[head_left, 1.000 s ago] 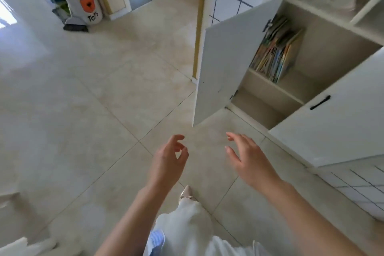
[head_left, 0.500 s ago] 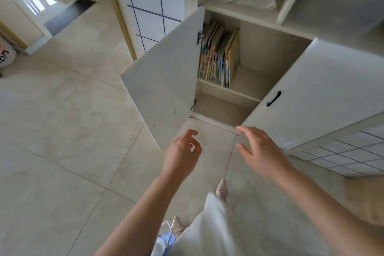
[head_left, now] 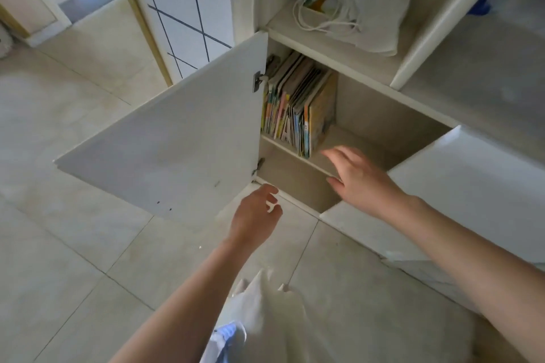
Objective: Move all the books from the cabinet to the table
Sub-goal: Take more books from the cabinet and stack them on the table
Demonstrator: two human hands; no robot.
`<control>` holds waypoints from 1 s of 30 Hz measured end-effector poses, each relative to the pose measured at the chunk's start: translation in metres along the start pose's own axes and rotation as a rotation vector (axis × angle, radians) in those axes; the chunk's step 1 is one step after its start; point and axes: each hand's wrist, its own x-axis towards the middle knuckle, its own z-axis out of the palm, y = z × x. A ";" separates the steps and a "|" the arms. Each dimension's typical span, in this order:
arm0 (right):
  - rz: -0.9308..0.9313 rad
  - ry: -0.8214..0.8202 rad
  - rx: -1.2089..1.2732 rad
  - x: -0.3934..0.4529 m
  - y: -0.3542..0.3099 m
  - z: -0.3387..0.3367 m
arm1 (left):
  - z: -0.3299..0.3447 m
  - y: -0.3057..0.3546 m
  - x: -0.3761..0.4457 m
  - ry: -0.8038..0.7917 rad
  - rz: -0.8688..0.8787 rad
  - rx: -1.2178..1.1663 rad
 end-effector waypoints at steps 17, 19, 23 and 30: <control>-0.057 0.055 -0.353 0.230 0.124 0.050 | 0.049 0.021 0.225 -0.089 -0.039 -0.028; -0.093 0.043 -0.382 0.243 0.135 0.056 | 0.061 0.023 0.236 -0.078 -0.041 -0.079; -0.153 0.055 -0.409 0.262 0.146 0.066 | 0.087 0.017 0.262 -0.010 -0.065 -0.174; -0.290 0.145 -0.440 0.275 0.161 0.079 | 0.131 0.013 0.279 0.158 -0.054 -0.342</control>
